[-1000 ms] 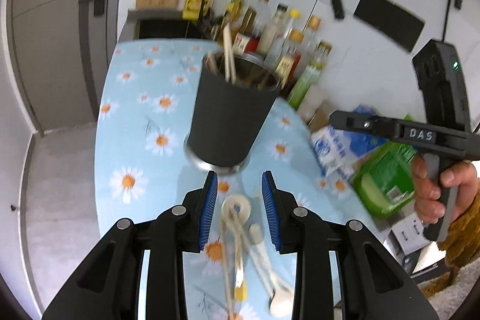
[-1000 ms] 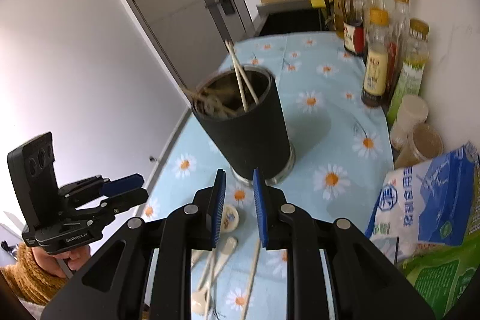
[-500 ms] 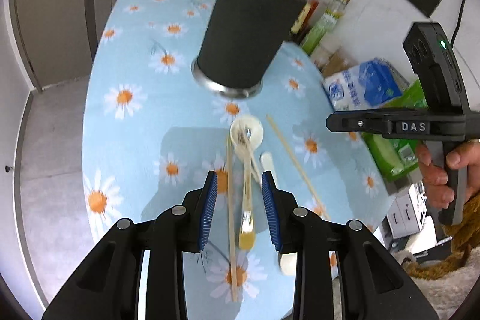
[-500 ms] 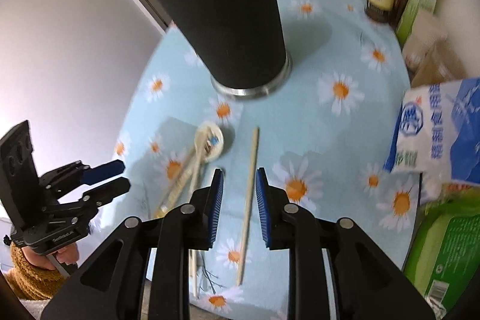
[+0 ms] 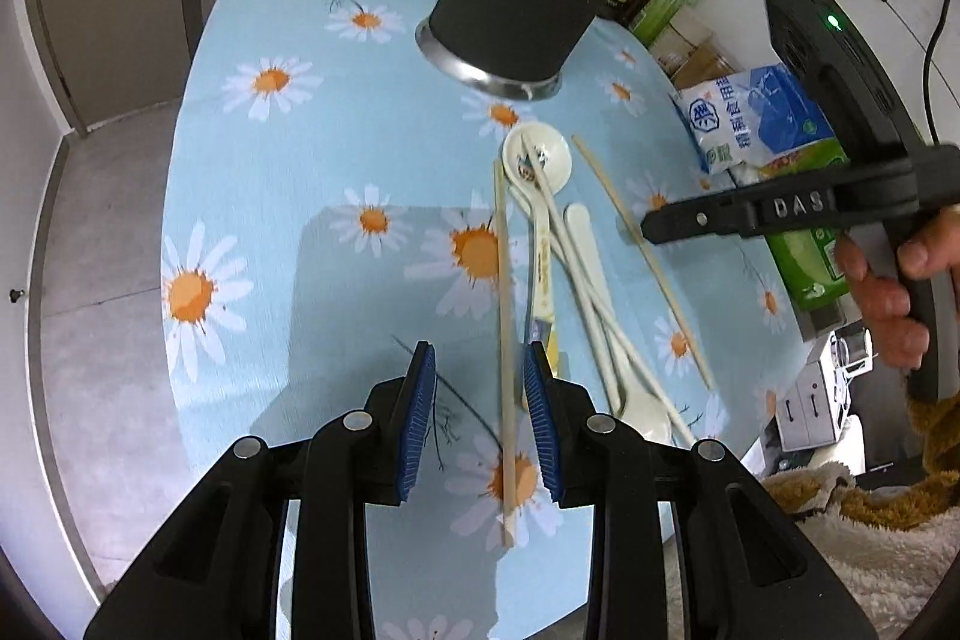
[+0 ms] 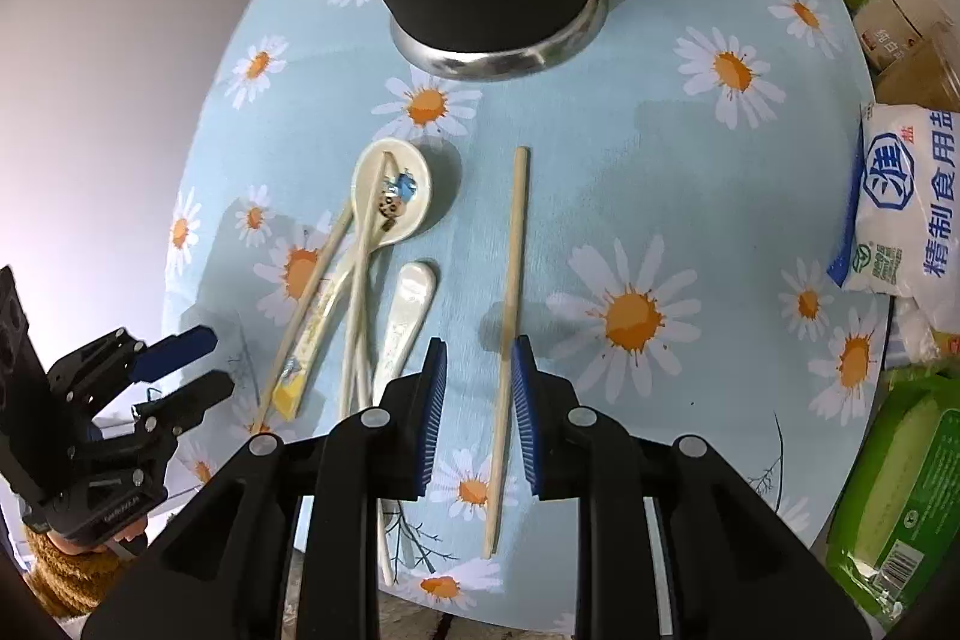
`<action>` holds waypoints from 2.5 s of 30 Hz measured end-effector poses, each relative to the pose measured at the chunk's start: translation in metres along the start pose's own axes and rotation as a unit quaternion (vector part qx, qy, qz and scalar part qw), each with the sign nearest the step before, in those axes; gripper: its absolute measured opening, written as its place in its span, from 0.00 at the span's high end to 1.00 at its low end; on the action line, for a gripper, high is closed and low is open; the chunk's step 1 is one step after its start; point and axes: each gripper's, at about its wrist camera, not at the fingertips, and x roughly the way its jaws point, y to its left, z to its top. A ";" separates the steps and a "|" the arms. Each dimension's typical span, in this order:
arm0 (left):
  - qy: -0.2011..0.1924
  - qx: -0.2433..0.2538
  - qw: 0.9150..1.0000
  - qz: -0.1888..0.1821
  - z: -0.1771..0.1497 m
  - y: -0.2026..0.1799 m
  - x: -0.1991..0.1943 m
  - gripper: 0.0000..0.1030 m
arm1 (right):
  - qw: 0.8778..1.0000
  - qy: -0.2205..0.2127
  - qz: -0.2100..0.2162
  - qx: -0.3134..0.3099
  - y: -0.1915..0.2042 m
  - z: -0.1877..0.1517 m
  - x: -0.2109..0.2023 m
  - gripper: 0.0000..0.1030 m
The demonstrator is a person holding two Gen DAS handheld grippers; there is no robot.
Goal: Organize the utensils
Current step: 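Close the right tool on a wooden chopstick lying beside the spoons, then close the left tool on a wooden chopstick while the right tool holds its chopstick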
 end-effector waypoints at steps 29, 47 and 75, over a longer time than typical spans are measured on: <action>0.038 0.024 0.999 -0.006 0.008 0.009 0.003 0.72 | 0.996 0.043 -0.073 0.011 0.019 0.020 0.032 0.94; 0.091 0.048 0.993 0.055 0.037 -0.020 0.031 0.72 | 1.000 -0.008 0.011 0.016 -0.035 -0.012 -0.020 0.95; 0.147 0.081 0.973 0.161 0.067 -0.053 0.066 0.88 | 0.996 -0.033 0.079 -0.004 -0.065 -0.036 -0.057 0.95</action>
